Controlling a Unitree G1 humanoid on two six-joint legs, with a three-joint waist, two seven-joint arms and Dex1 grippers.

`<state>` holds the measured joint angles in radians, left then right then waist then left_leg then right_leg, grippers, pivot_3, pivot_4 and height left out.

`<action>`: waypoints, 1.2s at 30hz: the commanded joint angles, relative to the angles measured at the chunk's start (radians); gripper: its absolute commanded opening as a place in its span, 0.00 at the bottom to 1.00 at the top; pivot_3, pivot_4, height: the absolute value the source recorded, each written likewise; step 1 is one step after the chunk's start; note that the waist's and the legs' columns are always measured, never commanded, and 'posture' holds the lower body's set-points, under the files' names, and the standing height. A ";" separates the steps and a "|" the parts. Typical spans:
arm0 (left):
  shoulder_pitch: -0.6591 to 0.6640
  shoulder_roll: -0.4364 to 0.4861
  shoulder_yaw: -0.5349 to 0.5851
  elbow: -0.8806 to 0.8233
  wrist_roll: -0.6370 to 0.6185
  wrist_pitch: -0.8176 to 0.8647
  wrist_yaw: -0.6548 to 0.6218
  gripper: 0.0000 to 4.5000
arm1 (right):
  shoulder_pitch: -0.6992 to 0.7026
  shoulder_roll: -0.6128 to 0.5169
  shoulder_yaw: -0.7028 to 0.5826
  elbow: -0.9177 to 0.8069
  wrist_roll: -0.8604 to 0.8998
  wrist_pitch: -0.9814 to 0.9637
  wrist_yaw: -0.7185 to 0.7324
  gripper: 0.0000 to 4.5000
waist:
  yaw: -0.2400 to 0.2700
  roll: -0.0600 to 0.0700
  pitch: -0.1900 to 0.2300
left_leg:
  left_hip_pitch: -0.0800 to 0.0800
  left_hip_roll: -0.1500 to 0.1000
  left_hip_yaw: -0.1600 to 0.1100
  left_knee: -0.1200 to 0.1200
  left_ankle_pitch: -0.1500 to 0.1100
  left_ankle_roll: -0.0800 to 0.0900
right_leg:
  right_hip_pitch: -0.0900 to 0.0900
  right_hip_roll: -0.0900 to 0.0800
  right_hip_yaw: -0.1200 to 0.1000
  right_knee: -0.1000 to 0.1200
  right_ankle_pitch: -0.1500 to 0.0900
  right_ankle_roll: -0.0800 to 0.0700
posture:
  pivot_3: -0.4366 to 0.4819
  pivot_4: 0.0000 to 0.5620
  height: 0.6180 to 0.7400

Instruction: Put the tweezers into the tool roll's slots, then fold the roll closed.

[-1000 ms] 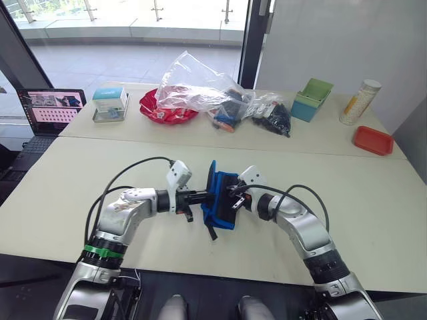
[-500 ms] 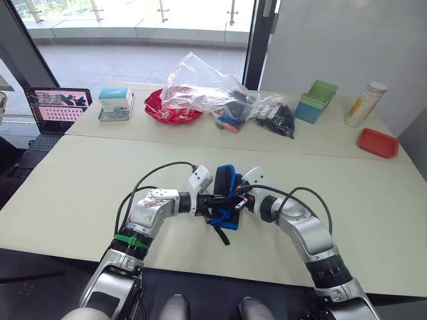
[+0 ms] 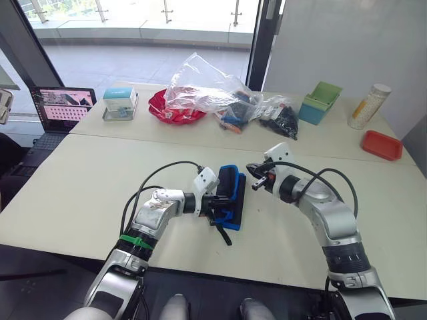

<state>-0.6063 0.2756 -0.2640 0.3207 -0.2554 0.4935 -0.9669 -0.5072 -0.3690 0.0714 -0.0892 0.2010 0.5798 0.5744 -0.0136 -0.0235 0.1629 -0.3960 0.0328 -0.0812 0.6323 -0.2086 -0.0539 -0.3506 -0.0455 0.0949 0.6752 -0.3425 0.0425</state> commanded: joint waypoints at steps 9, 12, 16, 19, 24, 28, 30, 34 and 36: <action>0.052 0.037 -0.141 0.073 0.148 0.016 0.007 0.01 | -0.036 -0.057 0.152 -0.019 -0.027 0.029 0.126 0.00 | 0.000 0.000 0.000 | -0.001 0.000 0.000 0.000 0.000 0.000 | 0.000 0.000 0.000 -0.002 0.000 0.000 | 0.48 0.27 0.86; 0.056 0.051 -0.158 0.068 0.161 0.010 -0.014 0.01 | -0.043 -0.084 0.207 0.016 -0.075 0.067 0.132 0.00 | -0.001 0.000 0.000 | -0.001 0.000 0.000 0.000 0.000 0.000 | 0.000 0.000 0.000 -0.002 0.000 0.000 | 0.48 0.27 0.86; 0.064 0.063 -0.165 0.056 0.162 -0.007 -0.036 0.01 | -0.039 -0.109 0.249 0.063 -0.104 0.160 0.127 0.00 | -0.003 -0.001 -0.007 | 0.002 0.000 0.000 -0.002 0.000 0.000 | 0.001 0.000 0.000 -0.002 0.000 0.000 | 0.48 0.27 0.86; 0.060 0.064 -0.146 0.058 0.160 -0.032 -0.032 0.15 | -0.036 -0.111 0.268 0.102 -0.113 0.195 0.122 0.00 | -0.004 -0.002 -0.014 | 0.003 0.000 0.000 -0.004 0.000 0.000 | 0.001 0.000 0.000 -0.002 0.000 0.000 | 0.48 0.27 0.86; 0.071 0.119 -0.087 -0.027 0.100 -0.011 -0.105 0.48 | -0.026 -0.104 0.294 0.163 -0.124 0.186 0.132 0.00 | -0.010 -0.003 -0.019 | 0.005 0.001 0.000 -0.005 0.000 0.001 | 0.003 0.001 0.000 -0.004 0.000 0.000 | 0.48 0.27 0.86; 0.104 0.214 -0.015 -0.128 0.043 -0.015 -0.156 0.78 | -0.015 -0.094 0.287 0.189 -0.121 0.173 0.129 0.00 | -0.029 -0.002 -0.020 | 0.006 0.002 0.000 -0.007 0.000 0.001 | 0.003 0.002 0.000 -0.004 0.000 0.000 | 0.48 0.27 0.86; 0.116 0.249 0.022 -0.170 -0.001 0.001 -0.184 0.78 | -0.010 -0.090 0.284 0.186 -0.118 0.173 0.130 0.00 | -0.030 -0.002 -0.019 | 0.006 0.002 0.000 -0.007 0.000 0.001 | 0.003 0.002 0.000 -0.004 0.000 0.000 | 0.48 0.27 0.86; 0.114 0.281 0.099 -0.208 -0.085 0.036 -0.218 0.78 | 0.000 -0.079 0.278 0.182 -0.115 0.170 0.131 0.00 | -0.026 -0.002 -0.018 | 0.004 0.002 0.000 -0.006 0.000 0.001 | 0.001 0.001 0.000 -0.004 0.000 0.000 | 0.48 0.27 0.86; 0.100 0.274 0.117 -0.197 -0.099 0.019 -0.224 0.66 | 0.004 -0.074 0.276 0.180 -0.117 0.168 0.132 0.00 | -0.024 -0.004 -0.017 | 0.003 0.002 0.000 -0.005 0.000 0.000 | 0.001 0.001 0.000 -0.004 0.000 0.000 | 0.48 0.27 0.86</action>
<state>-0.4756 0.5575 -0.1701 0.1455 -0.3218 0.5265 -1.1754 -0.5583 -0.4422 0.3051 0.0136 0.1114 0.7052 0.7100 -0.0373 -0.0271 0.1455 -0.3936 0.0347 -0.0812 0.6273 -0.2089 -0.0534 -0.3502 -0.0443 0.0949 0.6707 -0.3426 0.0426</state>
